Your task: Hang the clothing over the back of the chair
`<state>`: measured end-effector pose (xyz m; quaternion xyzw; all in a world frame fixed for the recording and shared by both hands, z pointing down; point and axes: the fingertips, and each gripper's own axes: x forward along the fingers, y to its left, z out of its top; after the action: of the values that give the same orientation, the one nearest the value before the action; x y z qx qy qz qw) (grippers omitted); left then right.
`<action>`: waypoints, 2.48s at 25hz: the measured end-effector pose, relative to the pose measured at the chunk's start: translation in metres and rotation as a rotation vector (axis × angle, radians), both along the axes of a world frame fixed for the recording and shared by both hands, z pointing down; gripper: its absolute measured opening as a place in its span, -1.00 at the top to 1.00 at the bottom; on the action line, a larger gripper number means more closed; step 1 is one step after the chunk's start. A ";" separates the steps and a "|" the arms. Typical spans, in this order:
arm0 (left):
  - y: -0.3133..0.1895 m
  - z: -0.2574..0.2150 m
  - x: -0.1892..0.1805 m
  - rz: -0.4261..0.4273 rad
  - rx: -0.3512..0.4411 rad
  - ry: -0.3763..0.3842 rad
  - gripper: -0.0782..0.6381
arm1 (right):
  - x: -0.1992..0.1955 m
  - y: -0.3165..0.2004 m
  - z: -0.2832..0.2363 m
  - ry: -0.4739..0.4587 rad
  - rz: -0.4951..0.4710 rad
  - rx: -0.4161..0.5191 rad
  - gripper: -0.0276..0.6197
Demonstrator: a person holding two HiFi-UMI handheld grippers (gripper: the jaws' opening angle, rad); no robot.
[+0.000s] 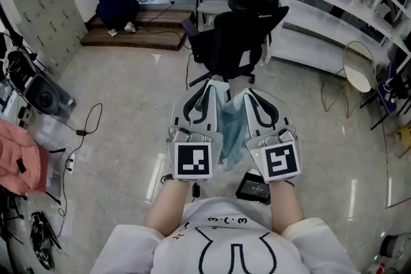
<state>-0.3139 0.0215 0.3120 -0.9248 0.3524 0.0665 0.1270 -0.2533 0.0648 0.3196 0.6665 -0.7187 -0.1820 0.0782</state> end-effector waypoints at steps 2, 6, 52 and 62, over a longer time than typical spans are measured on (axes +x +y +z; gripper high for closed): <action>-0.003 -0.001 0.003 0.003 -0.008 0.010 0.78 | 0.003 -0.003 -0.001 -0.005 0.001 -0.002 0.86; -0.012 0.001 0.014 0.006 -0.016 -0.005 0.78 | 0.016 -0.010 -0.001 -0.018 0.004 0.006 0.86; -0.225 -0.059 0.169 -0.404 0.083 -0.039 0.78 | 0.180 -0.252 -0.046 0.200 -0.547 0.000 0.86; -0.308 -0.077 0.162 -0.429 0.120 -0.053 0.78 | 0.160 -0.332 -0.051 0.251 -0.637 -0.003 0.86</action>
<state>-0.1523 -0.2861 0.2353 -0.8208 0.5331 0.0343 0.2022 -0.0930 -0.2676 0.2687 0.3808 -0.8759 -0.2768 0.1060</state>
